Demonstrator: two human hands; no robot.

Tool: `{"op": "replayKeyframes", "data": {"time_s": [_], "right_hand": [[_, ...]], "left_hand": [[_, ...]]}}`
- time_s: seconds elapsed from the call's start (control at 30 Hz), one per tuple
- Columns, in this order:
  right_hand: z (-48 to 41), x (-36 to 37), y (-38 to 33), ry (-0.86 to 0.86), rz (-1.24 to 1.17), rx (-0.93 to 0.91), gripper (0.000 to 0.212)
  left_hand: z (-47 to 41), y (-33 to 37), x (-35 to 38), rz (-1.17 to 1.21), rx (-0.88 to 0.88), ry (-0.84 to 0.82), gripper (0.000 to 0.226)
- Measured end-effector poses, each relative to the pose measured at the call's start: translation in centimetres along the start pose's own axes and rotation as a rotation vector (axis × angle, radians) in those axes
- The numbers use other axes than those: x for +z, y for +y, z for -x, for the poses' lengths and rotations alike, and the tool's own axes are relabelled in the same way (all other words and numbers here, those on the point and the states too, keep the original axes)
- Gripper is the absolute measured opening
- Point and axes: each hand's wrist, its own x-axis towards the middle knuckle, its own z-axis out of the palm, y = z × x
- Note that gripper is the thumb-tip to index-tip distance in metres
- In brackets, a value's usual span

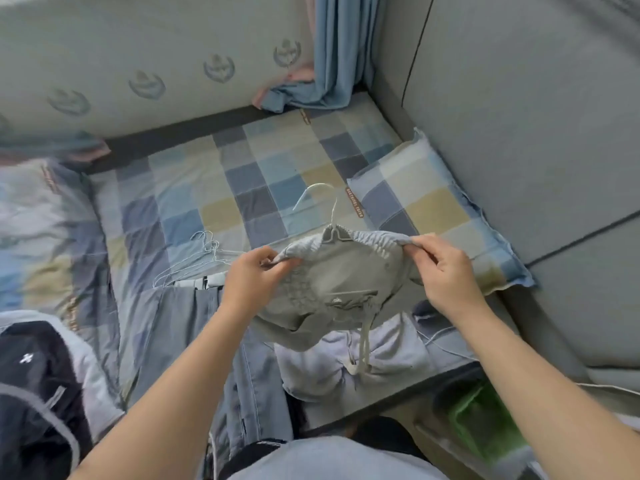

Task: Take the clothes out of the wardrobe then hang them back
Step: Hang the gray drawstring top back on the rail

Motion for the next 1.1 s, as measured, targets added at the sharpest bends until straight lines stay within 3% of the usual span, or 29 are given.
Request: {"op": "replayKeyframes", "data": {"time_s": [0.13,0.2,0.27,0.4,0.53,0.63,0.73,0.93,1.1], "right_hand": [[3.7,0.1,-5.2,0.182,0.085,-0.221,0.014],[5.8,0.5,-6.9,0.187,0.139,-0.228,0.017],[8.3,1.0,-8.4,0.225,0.139,-0.160,0.026],[13.7,2.0,-10.3,0.531,0.297,-0.094,0.043],[18.4,2.1,-12.1,0.531,0.475,-0.013,0.060],[22.7,1.7,-13.5,0.484,0.492,0.094,0.051],[27.9,1.1,-15.3,0.516,0.331,0.182,0.014],[40.9,-0.4,-18.4,0.728,0.311,0.302,0.037],[54.2,-0.1,-21.2,0.972,0.230,0.472,0.045]], "left_hand": [[0.2,2.1,-3.5,0.043,0.189,0.048,0.043],[-0.1,3.0,-5.2,0.100,0.295,0.017,0.041],[-0.2,3.6,-6.5,0.130,0.402,-0.047,0.040],[0.7,5.2,-7.9,0.120,0.609,-0.159,0.038],[3.0,6.9,-8.3,0.108,0.789,-0.250,0.041],[5.6,8.3,-7.4,0.100,0.932,-0.333,0.043],[9.0,10.5,-5.3,0.092,1.072,-0.386,0.048],[20.6,12.3,1.1,0.033,1.200,-0.487,0.038],[34.8,11.4,4.3,0.003,1.274,-0.672,0.066]]}}
